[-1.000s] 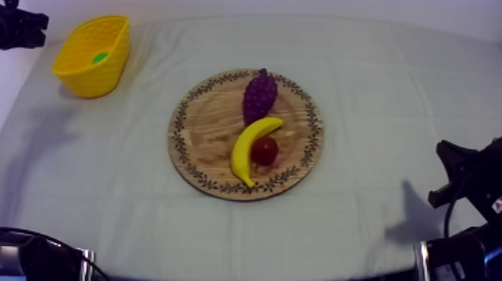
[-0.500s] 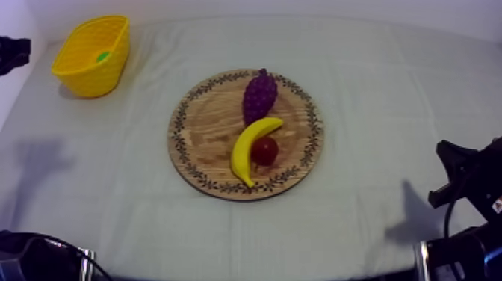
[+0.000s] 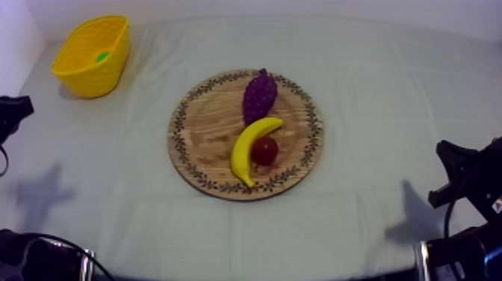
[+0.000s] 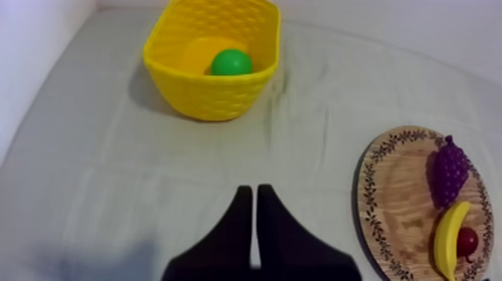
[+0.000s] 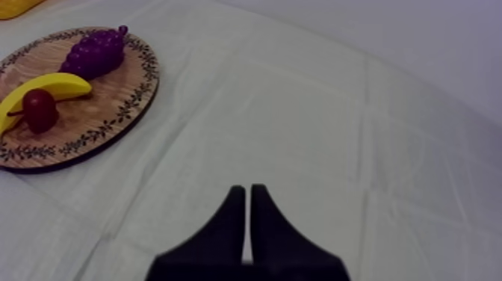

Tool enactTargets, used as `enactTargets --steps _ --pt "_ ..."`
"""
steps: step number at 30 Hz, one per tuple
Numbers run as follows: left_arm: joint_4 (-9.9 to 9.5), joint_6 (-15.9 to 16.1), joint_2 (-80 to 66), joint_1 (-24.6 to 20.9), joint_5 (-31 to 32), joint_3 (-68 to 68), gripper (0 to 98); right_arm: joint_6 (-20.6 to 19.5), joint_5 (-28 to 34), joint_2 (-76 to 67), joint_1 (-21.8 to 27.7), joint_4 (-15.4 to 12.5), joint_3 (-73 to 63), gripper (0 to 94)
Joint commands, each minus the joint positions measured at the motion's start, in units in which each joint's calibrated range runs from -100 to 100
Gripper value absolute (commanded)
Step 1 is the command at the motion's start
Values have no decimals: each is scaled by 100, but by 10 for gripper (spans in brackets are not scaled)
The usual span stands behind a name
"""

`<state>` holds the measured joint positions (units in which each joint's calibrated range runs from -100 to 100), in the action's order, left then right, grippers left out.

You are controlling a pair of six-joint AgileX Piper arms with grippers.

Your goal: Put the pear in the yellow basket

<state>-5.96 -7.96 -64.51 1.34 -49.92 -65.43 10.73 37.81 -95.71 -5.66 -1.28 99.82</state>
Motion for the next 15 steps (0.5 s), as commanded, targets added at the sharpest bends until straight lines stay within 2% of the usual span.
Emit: enactTargets --steps 1,9,15 --pt "-85 -150 -602 11 143 -716 0 -1 2 -4 -1 -1 -5 4" --pt "-336 -556 -1829 92 284 -1730 0 -1 2 -4 -1 -1 -5 4" --pt "-364 -414 -2595 145 280 -2238 0 -1 2 -4 -1 -1 -5 4"
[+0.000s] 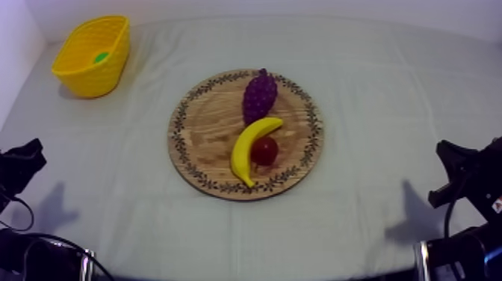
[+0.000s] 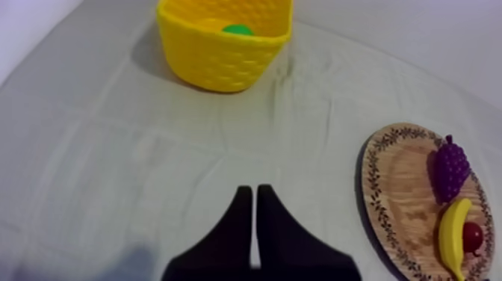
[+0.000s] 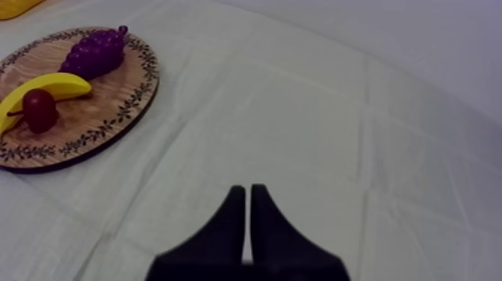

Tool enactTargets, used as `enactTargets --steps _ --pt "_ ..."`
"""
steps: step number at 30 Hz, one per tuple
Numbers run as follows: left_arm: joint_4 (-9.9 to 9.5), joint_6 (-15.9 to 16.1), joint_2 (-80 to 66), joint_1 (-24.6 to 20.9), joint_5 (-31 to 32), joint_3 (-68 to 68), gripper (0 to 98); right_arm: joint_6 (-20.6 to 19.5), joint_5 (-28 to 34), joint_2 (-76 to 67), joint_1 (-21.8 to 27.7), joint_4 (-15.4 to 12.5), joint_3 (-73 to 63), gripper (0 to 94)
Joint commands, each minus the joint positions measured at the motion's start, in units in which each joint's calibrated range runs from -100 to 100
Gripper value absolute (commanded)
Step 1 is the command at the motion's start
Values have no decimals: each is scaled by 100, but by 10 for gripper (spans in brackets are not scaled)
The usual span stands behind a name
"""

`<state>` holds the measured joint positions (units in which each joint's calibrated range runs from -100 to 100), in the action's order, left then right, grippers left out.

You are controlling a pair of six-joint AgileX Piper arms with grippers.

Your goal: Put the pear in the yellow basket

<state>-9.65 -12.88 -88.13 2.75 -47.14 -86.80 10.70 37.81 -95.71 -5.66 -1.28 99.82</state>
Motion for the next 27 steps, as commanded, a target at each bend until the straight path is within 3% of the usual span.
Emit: enactTargets --steps 1,8,14,17,21,27 --pt "6 125 -341 11 -2 -185 0 2 2 -4 -1 -1 -5 4" --pt "156 434 -945 -6 -17 -619 0 2 2 -4 -1 -1 -5 4" --pt "479 713 -1155 8 347 -907 0 1 2 -4 -1 -1 -5 4" --pt "648 457 -1176 24 1054 -1147 0 1 2 -4 -1 -1 -5 4" --pt "716 33 -1185 30 1445 -1262 0 3 2 -4 -1 -1 -5 4" --pt "736 82 -1187 32 1555 -1293 0 4 2 -4 -1 -1 -5 4"
